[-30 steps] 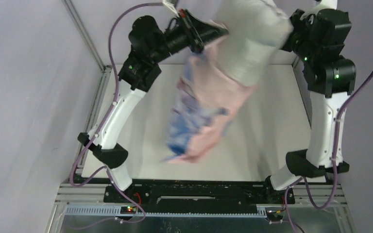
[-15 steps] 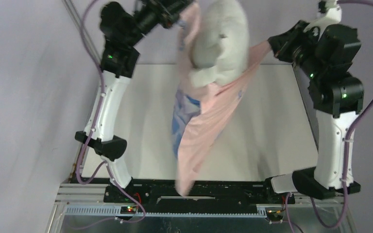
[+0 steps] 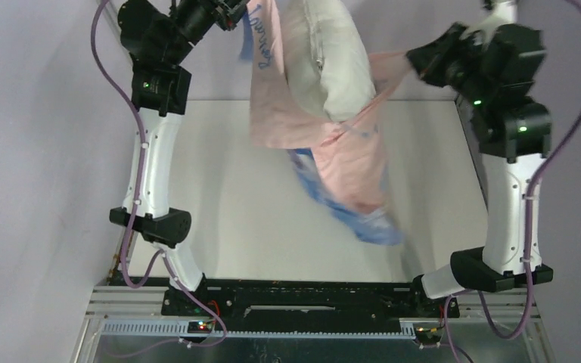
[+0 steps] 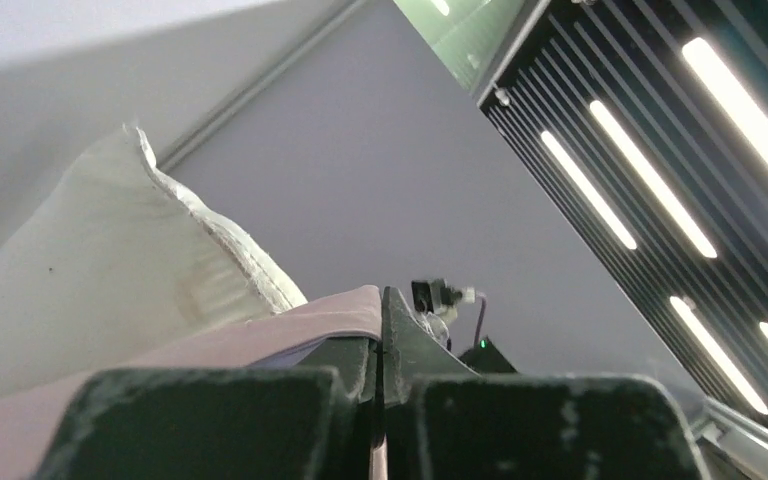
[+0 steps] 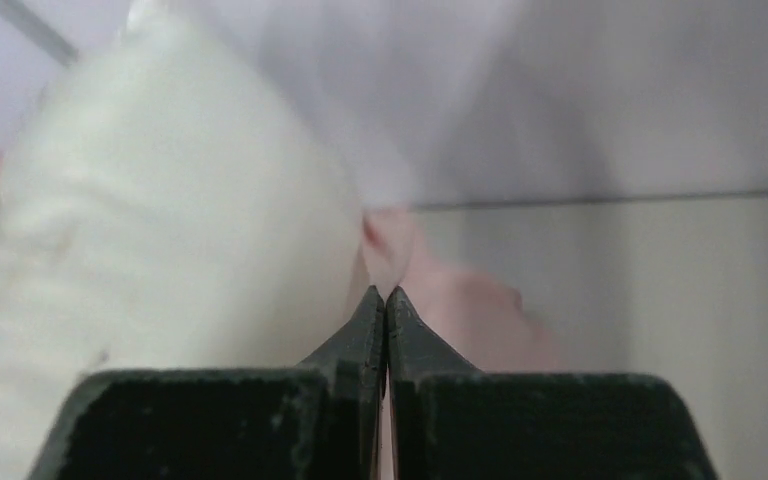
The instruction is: Put the pillow into the pillowcase
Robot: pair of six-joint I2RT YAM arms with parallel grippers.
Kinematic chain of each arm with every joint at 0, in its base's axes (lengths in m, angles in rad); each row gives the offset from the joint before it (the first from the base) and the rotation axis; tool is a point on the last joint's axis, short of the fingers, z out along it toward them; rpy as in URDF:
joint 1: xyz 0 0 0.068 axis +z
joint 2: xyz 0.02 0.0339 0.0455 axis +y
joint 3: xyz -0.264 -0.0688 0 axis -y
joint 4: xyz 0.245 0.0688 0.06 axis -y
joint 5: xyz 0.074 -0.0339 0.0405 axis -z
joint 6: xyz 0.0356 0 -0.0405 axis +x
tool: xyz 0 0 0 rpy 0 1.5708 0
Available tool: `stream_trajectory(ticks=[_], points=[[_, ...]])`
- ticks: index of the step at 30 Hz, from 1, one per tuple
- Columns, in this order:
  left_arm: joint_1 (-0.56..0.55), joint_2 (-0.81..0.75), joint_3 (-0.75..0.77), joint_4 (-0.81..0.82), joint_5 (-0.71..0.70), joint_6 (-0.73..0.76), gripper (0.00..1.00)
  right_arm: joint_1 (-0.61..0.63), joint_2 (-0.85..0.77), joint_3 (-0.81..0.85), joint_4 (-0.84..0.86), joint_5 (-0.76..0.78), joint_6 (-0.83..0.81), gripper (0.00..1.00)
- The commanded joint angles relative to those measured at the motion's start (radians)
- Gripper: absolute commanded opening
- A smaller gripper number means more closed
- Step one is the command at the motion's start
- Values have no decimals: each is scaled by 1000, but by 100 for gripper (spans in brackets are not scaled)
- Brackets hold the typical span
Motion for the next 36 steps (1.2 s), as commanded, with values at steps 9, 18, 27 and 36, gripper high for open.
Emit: stream_trajectory(ticks=[9, 18, 27, 36], points=[[-220, 13, 114, 71, 15, 80, 0, -242, 42, 198, 96, -163, 105, 0], [-56, -18, 71, 177, -18, -41, 0, -375, 47, 165, 151, -270, 170, 0], [-357, 154, 150, 20, 16, 84, 0, -551, 116, 225, 270, -462, 375, 0], [-91, -274, -584, 49, 10, 223, 0, -204, -23, 13, 222, -292, 166, 0]])
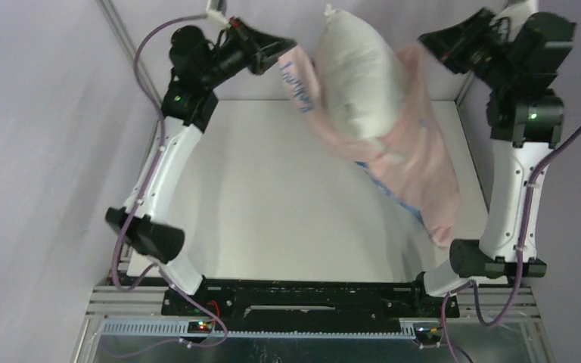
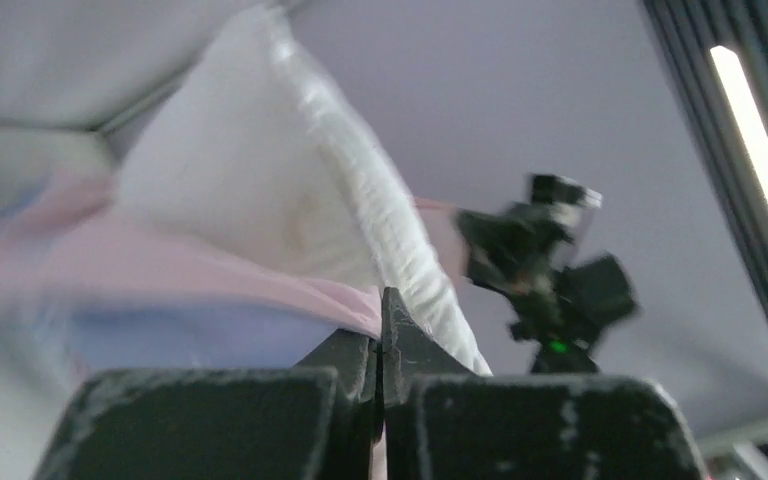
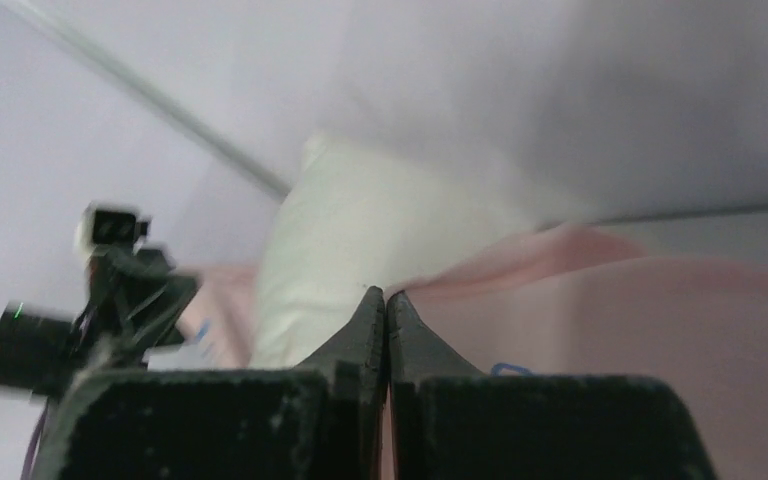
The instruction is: Put the pillow into the pillowcase
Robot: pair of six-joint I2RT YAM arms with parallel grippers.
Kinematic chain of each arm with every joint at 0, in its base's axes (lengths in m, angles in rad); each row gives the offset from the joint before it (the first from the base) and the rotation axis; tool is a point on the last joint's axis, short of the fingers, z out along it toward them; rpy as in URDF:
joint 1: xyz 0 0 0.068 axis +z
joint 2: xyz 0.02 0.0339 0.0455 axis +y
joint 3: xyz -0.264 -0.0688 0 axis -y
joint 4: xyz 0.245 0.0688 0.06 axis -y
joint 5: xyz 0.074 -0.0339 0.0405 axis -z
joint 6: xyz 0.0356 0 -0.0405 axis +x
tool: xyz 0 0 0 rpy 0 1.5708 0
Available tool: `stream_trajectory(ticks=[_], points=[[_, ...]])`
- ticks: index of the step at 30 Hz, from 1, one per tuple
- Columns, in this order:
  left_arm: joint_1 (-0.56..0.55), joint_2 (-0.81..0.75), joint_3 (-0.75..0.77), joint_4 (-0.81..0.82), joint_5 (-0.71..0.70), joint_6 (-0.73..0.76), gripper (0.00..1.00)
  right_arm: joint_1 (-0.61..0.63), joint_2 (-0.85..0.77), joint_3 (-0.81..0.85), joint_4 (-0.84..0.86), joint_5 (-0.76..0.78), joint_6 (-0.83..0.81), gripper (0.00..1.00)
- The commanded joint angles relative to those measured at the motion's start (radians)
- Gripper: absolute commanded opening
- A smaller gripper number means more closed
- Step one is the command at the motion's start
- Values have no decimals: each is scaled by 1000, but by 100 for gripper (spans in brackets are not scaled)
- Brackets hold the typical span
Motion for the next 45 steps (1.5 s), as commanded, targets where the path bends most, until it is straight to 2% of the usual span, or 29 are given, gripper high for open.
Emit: stream_trajectory(ticks=[1, 5, 7, 9, 13, 16, 17, 19, 21, 22, 25, 27, 28, 29, 36, 40, 43, 45], points=[[67, -263, -349, 25, -17, 143, 0, 231, -157, -198, 127, 116, -135, 0], [73, -384, -771, 4, -106, 220, 0, 481, -261, -561, 210, 267, -203, 0], [62, -410, -968, 22, -155, 232, 0, 573, -270, -717, 249, 306, -208, 0], [41, -412, -1154, 91, -188, 221, 0, 615, -255, -849, 292, 310, -190, 0], [42, -398, -1437, 199, -247, 202, 0, 721, -210, -967, 286, 382, -209, 0], [65, -447, -1563, 189, -327, 199, 0, 788, -202, -1032, 270, 430, -235, 0], [72, -476, -1587, 169, -368, 204, 4, 809, -203, -1052, 257, 451, -248, 0], [89, -550, -1619, 106, -432, 222, 17, 842, -210, -1092, 237, 490, -259, 0], [107, -663, -1639, 45, -484, 245, 41, 873, -228, -1117, 208, 545, -273, 0], [117, -712, -1642, 23, -497, 260, 50, 889, -240, -1128, 193, 577, -281, 0], [132, -829, -1579, -67, -511, 322, 69, 917, -274, -1140, 152, 642, -308, 0], [135, -850, -1520, -97, -498, 358, 82, 931, -299, -1140, 148, 656, -327, 0], [137, -836, -1492, -93, -477, 364, 95, 935, -314, -1139, 147, 663, -333, 0], [138, -809, -1470, -81, -457, 365, 98, 940, -327, -1133, 140, 671, -337, 0], [138, -515, -1392, 178, -363, 293, 100, 1004, -389, -1113, 44, 769, -352, 0], [104, -307, -1333, 332, -231, 246, 100, 1052, -407, -1146, -5, 806, -347, 0], [65, -233, -1371, 526, -185, 163, 99, 1081, -397, -1174, -24, 813, -346, 0], [44, -183, -1380, 585, -149, 132, 82, 1090, -381, -1178, -50, 828, -347, 0]])
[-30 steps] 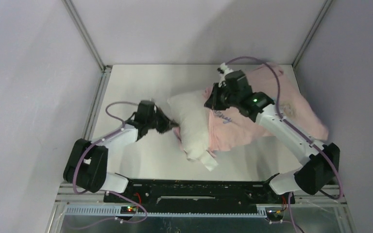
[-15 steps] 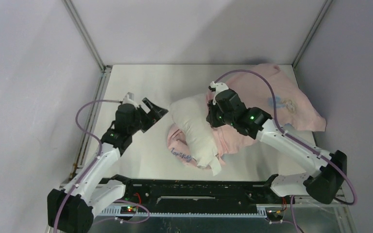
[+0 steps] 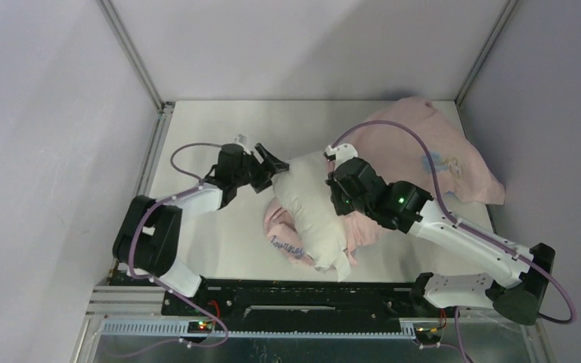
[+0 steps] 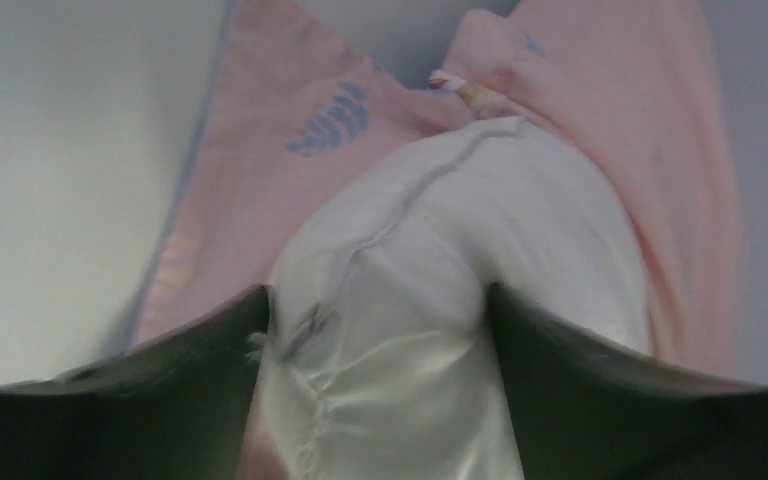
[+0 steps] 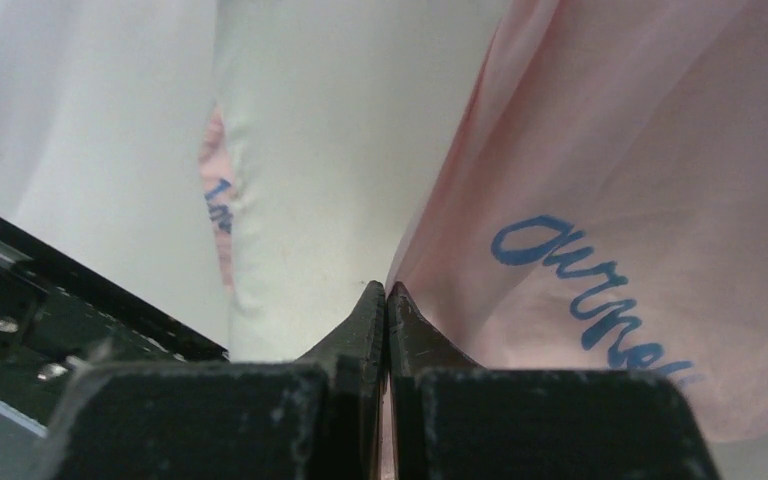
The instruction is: Put the pillow into the pillowcase
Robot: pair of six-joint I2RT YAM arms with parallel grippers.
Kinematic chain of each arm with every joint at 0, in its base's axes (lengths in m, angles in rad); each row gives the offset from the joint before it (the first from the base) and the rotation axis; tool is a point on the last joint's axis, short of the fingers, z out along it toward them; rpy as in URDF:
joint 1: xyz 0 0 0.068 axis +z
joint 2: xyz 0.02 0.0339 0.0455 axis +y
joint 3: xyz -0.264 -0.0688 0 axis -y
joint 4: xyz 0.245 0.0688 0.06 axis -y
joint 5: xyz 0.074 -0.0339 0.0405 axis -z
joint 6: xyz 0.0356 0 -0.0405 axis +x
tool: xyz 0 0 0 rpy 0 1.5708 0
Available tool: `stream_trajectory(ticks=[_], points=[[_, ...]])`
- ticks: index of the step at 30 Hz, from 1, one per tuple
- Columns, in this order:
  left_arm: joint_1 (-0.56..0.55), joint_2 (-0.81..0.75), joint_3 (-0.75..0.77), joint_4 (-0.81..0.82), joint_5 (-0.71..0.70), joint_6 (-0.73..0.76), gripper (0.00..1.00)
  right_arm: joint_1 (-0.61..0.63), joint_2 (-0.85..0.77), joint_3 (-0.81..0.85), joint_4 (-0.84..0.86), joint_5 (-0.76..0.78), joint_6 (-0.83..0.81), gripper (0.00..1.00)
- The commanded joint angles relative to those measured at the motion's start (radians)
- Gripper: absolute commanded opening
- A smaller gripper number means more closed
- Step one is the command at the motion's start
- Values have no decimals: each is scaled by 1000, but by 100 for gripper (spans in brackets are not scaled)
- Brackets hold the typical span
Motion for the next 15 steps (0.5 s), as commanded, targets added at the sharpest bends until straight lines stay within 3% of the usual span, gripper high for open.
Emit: stream_trajectory(ticks=[1, 4, 5, 10, 12, 15], points=[[-56, 76, 2, 287, 131, -105, 65, 31, 10, -18, -78, 65, -12, 0], [-86, 104, -60, 356, 146, -125, 7, 35, 22, 4, -101, 103, -28, 0], [-97, 101, -80, 352, 141, -114, 1, 35, 32, 28, -116, 120, -31, 3], [-166, 55, -147, 282, 76, 16, 0, 36, 123, 181, -142, 231, -77, 40], [-202, 35, -150, 239, 54, 68, 0, 36, 188, 259, -151, 270, -114, 48], [-242, 5, -157, 190, 11, 123, 0, 33, 288, 369, -159, 319, -174, 50]])
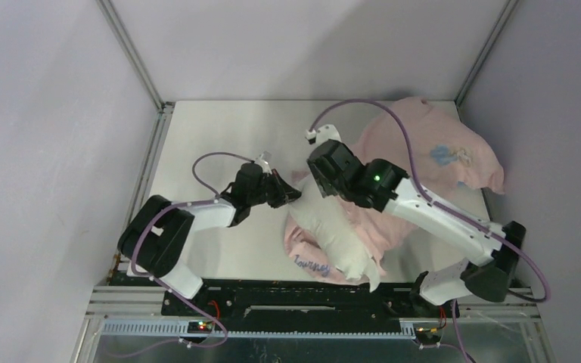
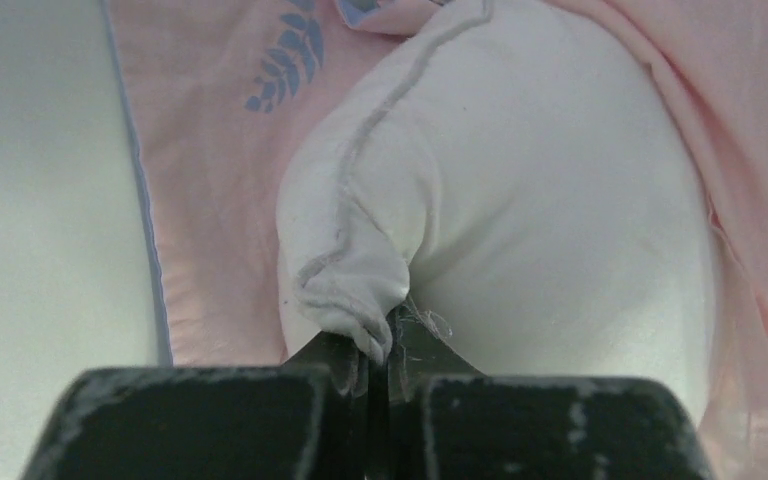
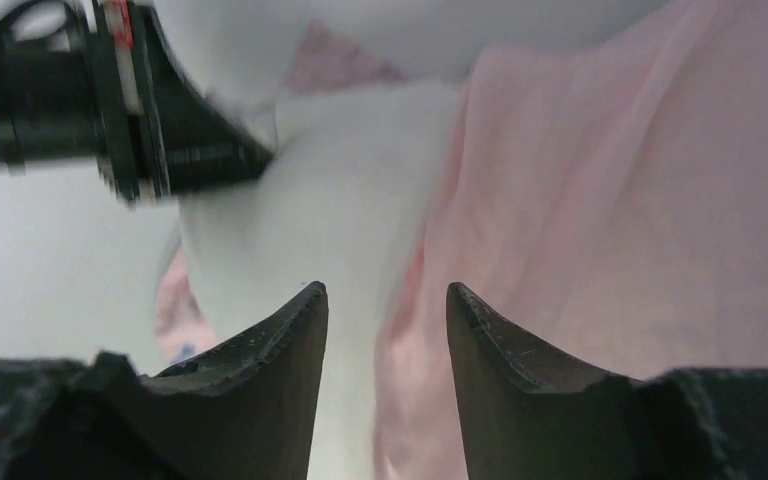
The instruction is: Put the pillow into the pillowcase
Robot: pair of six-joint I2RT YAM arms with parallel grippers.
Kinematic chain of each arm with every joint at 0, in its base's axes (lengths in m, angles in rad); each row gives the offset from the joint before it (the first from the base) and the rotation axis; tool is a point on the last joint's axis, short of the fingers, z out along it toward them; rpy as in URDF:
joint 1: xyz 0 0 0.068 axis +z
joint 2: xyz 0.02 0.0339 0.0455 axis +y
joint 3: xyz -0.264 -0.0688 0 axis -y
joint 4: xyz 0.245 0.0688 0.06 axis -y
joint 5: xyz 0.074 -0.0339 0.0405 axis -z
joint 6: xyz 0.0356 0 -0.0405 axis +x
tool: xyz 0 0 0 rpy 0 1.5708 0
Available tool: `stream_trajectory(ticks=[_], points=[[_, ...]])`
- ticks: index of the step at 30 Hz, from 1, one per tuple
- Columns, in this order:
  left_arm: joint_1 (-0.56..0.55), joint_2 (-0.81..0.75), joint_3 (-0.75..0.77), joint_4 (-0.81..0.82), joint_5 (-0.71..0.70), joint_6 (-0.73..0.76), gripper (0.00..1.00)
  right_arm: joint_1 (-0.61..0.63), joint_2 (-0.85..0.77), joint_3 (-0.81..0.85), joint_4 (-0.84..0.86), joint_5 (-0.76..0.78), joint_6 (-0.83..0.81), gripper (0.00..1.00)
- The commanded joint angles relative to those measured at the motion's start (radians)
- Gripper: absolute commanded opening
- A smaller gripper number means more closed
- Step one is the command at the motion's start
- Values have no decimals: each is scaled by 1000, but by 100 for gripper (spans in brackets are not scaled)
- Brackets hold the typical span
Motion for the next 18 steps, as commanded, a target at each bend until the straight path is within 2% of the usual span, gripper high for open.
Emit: stream_trajectory(ticks=[1, 6, 12, 18], points=[[-70, -73, -27, -77, -52, 143, 0, -1, 134, 172, -12, 135, -105, 50], [-91, -103, -49, -65, -67, 143, 0, -32, 296, 294, -81, 181, -140, 52], [-119, -147, -50, -89, -98, 166, 0, -78, 407, 311, -108, 222, -156, 55], [-133, -163, -43, -103, -115, 178, 0, -117, 515, 343, -125, 327, -156, 56]])
